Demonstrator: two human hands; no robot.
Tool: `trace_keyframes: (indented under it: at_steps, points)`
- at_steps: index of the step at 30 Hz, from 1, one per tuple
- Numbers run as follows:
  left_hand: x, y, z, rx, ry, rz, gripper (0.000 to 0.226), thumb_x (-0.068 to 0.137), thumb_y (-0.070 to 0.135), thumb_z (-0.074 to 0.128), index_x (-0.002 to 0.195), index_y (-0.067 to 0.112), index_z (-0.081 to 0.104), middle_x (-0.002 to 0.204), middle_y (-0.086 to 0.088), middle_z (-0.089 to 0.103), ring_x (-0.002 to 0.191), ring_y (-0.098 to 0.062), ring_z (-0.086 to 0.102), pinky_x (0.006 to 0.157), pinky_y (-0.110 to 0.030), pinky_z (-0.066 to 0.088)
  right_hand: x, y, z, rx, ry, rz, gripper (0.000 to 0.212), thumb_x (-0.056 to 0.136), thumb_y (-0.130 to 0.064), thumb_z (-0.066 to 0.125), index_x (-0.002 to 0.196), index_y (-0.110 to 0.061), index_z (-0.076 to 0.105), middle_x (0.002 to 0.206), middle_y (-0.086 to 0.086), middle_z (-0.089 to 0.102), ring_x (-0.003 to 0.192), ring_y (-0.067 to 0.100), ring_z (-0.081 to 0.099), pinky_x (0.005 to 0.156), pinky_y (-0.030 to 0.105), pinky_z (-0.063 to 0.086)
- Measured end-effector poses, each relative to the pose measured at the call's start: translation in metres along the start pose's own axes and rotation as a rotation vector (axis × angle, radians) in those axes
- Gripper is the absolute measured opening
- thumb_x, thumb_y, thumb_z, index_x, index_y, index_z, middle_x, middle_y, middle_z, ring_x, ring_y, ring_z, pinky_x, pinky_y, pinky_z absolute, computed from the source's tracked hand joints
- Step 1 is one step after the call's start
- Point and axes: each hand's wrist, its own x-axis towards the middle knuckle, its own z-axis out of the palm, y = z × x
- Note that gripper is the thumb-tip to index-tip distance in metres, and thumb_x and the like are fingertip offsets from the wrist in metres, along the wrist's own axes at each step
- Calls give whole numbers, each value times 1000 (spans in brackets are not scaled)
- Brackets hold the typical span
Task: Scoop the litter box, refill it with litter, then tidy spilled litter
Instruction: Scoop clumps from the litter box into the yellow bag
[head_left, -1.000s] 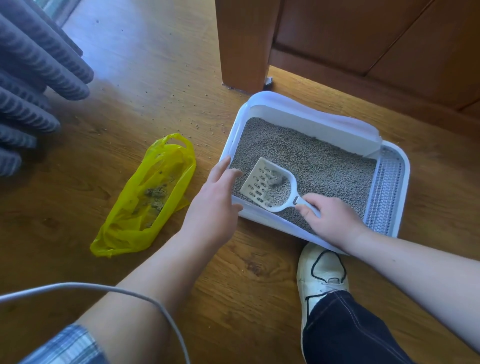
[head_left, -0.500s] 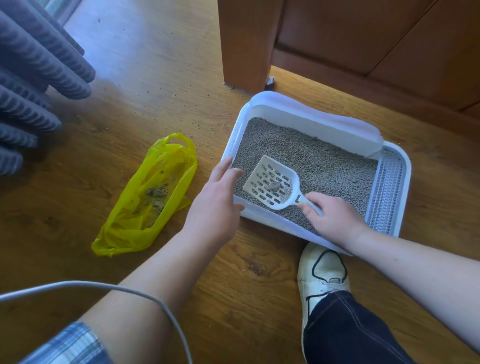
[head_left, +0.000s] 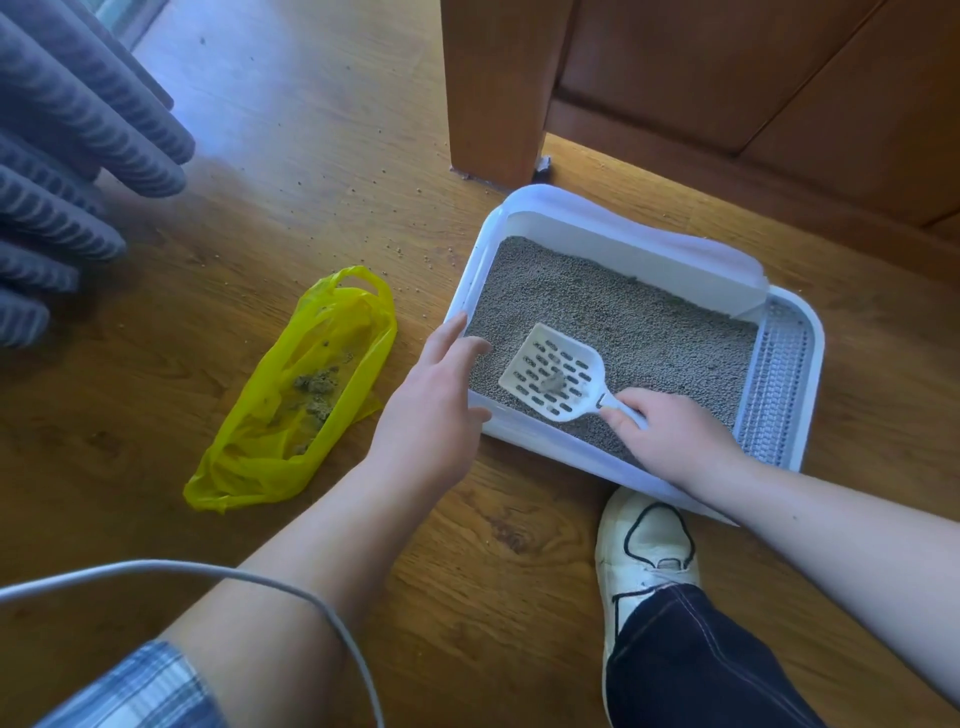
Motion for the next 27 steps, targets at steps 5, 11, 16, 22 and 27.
trace_keyframes:
  at_steps: [5,11,16,22,27]
  points:
    - [0,0,0,3,0,-7,61,84,9,74,135,29,47,161,19,15,132,-13,46,92,-32,49,3,0,-4,37,-32,-3,43,96,-61,41,86,-24,61,69,-4,64,69,20,61,67,37,50]
    - [-1,-2,0,2,-14,10,63,86,12,71,140,28,44,163,17,10,138,-12,40,94,-31,47,2,-5,-9,72,-48,-21,38,97,-54,45,78,-23,56,65,-3,60,67,19,58,63,36,46]
    - [-4,-3,-5,-41,-67,21,69,89,8,56,147,36,32,164,20,4,144,-6,28,89,-21,40,3,-17,-21,171,13,-92,35,91,-57,43,74,-27,52,64,-2,60,65,20,59,68,45,51]
    - [-16,-13,-28,-169,-18,-73,80,88,13,52,151,48,18,157,18,30,141,-5,36,108,-34,42,6,-60,-46,230,54,-262,14,88,-36,52,89,-26,61,69,1,63,66,25,62,68,49,53]
    - [-37,-32,-59,-7,22,-243,79,91,23,50,154,47,7,143,3,50,108,-22,62,72,-29,42,17,-117,-56,123,13,-351,12,91,-28,49,90,-29,61,71,-3,65,67,21,63,67,42,54]
